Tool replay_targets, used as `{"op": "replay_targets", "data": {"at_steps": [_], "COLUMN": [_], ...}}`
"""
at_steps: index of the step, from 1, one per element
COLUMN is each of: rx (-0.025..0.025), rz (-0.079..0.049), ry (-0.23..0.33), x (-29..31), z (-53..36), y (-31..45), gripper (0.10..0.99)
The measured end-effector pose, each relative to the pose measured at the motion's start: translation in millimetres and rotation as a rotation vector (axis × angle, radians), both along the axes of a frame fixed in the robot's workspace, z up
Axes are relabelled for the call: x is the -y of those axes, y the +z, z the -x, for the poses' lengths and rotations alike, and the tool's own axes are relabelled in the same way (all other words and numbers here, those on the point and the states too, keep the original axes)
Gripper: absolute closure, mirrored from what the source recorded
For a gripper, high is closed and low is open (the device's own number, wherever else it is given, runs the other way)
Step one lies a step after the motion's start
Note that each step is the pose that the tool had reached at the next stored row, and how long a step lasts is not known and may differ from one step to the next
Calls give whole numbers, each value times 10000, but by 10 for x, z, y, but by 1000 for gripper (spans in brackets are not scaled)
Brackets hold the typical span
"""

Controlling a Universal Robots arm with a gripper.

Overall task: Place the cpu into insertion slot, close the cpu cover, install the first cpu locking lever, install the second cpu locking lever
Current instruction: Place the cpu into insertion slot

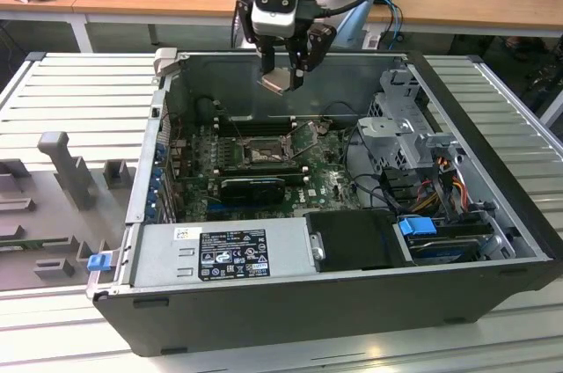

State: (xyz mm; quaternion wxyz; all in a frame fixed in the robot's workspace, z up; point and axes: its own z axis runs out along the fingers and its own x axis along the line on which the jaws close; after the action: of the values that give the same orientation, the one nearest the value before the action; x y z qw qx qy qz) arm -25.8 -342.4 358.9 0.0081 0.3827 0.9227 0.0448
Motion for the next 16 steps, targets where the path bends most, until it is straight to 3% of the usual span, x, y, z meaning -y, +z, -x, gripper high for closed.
{"op": "replay_targets", "data": {"at_steps": [16], "rx": [0], "rz": [0], "ry": [-973], "x": [0], "z": [0], "y": [-1], "gripper": [553]}}
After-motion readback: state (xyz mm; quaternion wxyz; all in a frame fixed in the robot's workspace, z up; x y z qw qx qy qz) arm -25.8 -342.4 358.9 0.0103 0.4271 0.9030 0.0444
